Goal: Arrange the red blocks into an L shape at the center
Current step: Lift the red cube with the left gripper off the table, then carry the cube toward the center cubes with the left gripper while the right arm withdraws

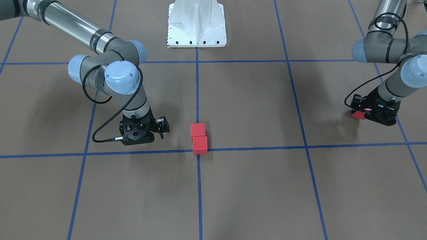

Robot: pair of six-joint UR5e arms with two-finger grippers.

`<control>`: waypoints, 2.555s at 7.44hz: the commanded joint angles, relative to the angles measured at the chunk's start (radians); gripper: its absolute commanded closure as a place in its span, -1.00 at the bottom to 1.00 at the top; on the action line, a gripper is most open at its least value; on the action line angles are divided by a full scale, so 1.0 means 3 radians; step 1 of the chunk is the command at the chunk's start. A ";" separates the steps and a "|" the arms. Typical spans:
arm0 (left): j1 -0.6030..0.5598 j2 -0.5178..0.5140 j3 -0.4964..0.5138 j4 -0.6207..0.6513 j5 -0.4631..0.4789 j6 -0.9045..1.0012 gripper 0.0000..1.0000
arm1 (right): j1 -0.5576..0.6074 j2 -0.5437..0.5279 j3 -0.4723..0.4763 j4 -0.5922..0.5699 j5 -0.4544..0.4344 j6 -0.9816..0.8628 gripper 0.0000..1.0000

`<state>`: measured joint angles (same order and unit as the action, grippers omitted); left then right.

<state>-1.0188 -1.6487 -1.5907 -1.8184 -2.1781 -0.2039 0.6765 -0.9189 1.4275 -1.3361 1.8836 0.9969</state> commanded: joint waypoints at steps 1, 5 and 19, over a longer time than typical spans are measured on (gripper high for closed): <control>-0.0020 -0.0107 -0.0534 0.0805 -0.0011 -0.0761 1.00 | -0.0005 0.0005 0.0002 0.0000 -0.0025 0.0001 -0.98; -0.0035 -0.0553 -0.0537 0.1010 -0.0169 -0.2297 1.00 | -0.0005 -0.0005 -0.0003 0.0005 -0.0025 -0.0010 -0.98; 0.0721 -0.2454 0.1128 0.0321 -0.0052 -0.7182 1.00 | 0.1603 -0.0521 0.0335 -0.1120 0.1089 -0.2210 -0.98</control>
<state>-0.8327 -2.3444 -1.3253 -1.6489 -2.1941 -2.2717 1.0796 -1.0352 1.5262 -1.6709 2.1762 0.4556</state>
